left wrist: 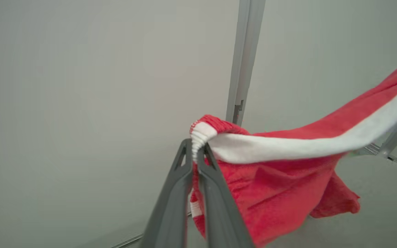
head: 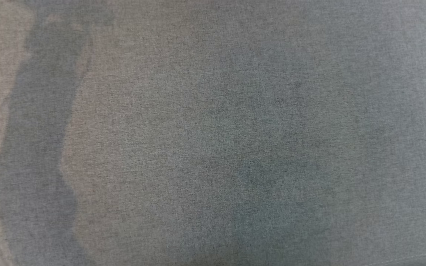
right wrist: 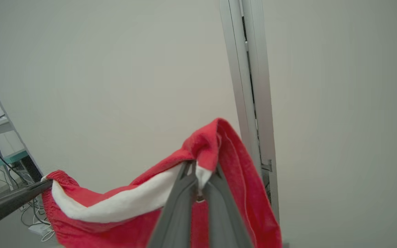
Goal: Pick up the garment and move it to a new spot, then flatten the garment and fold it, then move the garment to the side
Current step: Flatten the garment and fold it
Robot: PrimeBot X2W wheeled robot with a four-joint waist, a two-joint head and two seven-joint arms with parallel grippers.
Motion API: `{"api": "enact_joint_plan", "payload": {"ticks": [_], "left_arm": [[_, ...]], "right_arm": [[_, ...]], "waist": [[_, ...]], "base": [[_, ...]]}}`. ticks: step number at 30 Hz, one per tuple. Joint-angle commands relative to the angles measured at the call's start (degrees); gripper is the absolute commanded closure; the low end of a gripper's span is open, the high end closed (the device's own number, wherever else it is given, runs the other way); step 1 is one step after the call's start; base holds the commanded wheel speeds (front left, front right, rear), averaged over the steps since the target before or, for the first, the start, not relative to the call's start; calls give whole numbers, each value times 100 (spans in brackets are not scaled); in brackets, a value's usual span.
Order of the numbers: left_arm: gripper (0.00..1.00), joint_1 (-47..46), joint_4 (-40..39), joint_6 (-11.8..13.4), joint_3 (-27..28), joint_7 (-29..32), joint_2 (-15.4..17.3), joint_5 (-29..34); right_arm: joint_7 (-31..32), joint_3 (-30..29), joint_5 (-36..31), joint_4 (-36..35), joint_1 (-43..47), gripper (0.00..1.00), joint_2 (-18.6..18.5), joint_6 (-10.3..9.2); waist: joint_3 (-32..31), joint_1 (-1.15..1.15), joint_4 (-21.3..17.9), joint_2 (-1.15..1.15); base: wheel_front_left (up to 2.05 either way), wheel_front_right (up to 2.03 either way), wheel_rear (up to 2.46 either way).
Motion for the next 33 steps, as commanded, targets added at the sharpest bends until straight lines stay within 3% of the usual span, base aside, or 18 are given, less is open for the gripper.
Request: {"api": "enact_joint_plan", "payload": {"ticks": [1,11,17,23,29,30,33], "left_arm": [[100,246,34,2,-82,-19,0,-95],[100,2189,-243,2,-946,-55,506,-1066],[100,3456,-1074,2,-1442,78,906,-1510],[100,4473,-2269,97,-1859,285,1346,-1718],[100,5376,-3769,523,-2144,857,1958,-2074],[100,5639,-4261,673,-2215,1093,2171,-2156],[100,5973,-4873,823,-2269,1379,2501,-2309]], "right_arm": [[70,106,65,44,239,100,-30,1],[1241,1332,1069,-292,1991,100,-318,1],[1907,1925,1655,-980,3120,100,-779,1],[2300,2429,1967,-1968,4210,100,-1702,1],[2642,2535,2199,-3027,5203,100,-2661,1],[2810,2483,2244,-3292,5508,100,-3022,0],[3081,2347,2354,-3663,5967,100,-3503,-1]], "waist": [[-71,-1,15,0],[-1084,-1,-31,0],[-1849,-1,-35,0],[-2522,-1,51,0],[-2932,-1,102,0],[-3013,-1,127,0],[-3097,-1,170,0]], "base": [[0,0,0],[0,0,0],[0,0,0],[0,0,0],[0,0,0],[0,0,0],[0,0,0]]}}
